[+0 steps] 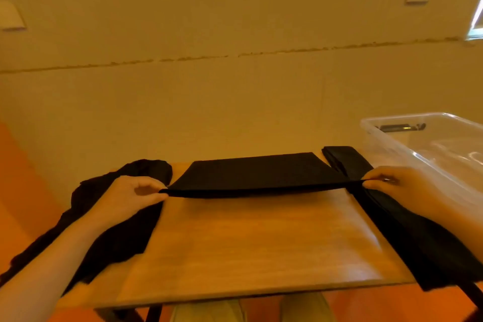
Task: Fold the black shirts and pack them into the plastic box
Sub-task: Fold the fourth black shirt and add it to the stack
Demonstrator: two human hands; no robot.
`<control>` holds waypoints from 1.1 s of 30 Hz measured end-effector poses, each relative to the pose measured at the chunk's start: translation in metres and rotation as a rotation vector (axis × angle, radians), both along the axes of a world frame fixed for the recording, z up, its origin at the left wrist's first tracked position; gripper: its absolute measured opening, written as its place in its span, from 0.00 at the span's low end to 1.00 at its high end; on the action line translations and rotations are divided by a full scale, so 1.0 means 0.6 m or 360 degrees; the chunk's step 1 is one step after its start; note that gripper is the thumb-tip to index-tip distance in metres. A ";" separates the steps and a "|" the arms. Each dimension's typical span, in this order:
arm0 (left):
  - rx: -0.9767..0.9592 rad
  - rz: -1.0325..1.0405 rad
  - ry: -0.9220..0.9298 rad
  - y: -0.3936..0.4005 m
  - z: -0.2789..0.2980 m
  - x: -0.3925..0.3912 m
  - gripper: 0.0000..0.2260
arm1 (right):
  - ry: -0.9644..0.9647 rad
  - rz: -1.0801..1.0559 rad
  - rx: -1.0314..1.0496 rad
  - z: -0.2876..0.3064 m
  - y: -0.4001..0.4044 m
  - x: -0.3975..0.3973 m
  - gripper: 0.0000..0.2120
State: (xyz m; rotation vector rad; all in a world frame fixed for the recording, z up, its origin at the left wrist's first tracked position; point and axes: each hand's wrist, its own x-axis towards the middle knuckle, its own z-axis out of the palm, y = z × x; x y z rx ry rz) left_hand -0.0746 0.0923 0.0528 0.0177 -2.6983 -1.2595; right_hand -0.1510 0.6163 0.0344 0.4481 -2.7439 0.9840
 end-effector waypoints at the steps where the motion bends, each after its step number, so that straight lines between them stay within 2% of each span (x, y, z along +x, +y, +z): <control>1: -0.0103 -0.0051 0.0039 0.001 -0.017 0.014 0.07 | 0.0019 0.0012 0.0032 -0.019 0.004 0.011 0.12; 4: -0.0435 -0.0149 0.0233 0.004 -0.063 0.045 0.10 | 0.0065 0.0108 0.0168 -0.056 0.005 0.041 0.11; 9: -0.0721 -0.0203 0.0456 0.014 -0.115 0.080 0.11 | 0.0180 0.0189 0.0406 -0.093 0.006 0.074 0.11; 14: -0.0832 -0.0062 0.0419 0.007 -0.146 0.123 0.09 | 0.0191 0.0244 0.0496 -0.092 0.012 0.111 0.16; 15: -0.0816 -0.0059 0.0402 0.005 -0.148 0.130 0.09 | 0.0184 0.0257 0.0500 -0.087 0.009 0.122 0.13; 16: -0.0786 -0.0067 0.0379 0.006 -0.148 0.137 0.10 | 0.0166 0.0310 0.0477 -0.085 0.011 0.129 0.06; 17: -0.0741 -0.0065 0.0348 0.006 -0.147 0.143 0.10 | 0.0073 0.0326 0.0429 -0.080 0.013 0.133 0.09; 18: -0.0685 -0.0044 0.0307 0.007 -0.144 0.149 0.09 | 0.0023 0.0344 0.0355 -0.077 0.015 0.137 0.19; 19: -0.0621 -0.0007 0.0254 0.008 -0.140 0.156 0.08 | -0.0020 0.0353 0.0306 -0.078 0.015 0.142 0.23; 20: -0.0554 0.0023 0.0194 0.008 -0.137 0.161 0.07 | -0.0047 0.0388 0.0274 -0.079 0.014 0.144 0.21; 22: -0.0444 0.0007 0.0086 0.011 -0.128 0.170 0.06 | -0.0115 0.0434 0.0244 -0.079 0.013 0.146 0.08; 23: -0.0404 -0.0023 0.0051 0.013 -0.123 0.172 0.06 | -0.0154 0.0443 0.0229 -0.078 0.013 0.144 0.07; 27: -0.0196 -0.0064 0.0021 0.017 -0.101 0.162 0.07 | -0.0261 0.0476 0.0091 -0.057 0.002 0.127 0.26; 31: 0.0039 0.0011 0.0119 0.018 -0.086 0.131 0.05 | -0.0245 0.0410 -0.0051 -0.037 -0.009 0.099 0.30; 33: 0.0164 0.0053 0.0171 0.020 -0.079 0.112 0.05 | -0.0177 0.0364 -0.0079 -0.029 -0.017 0.082 0.24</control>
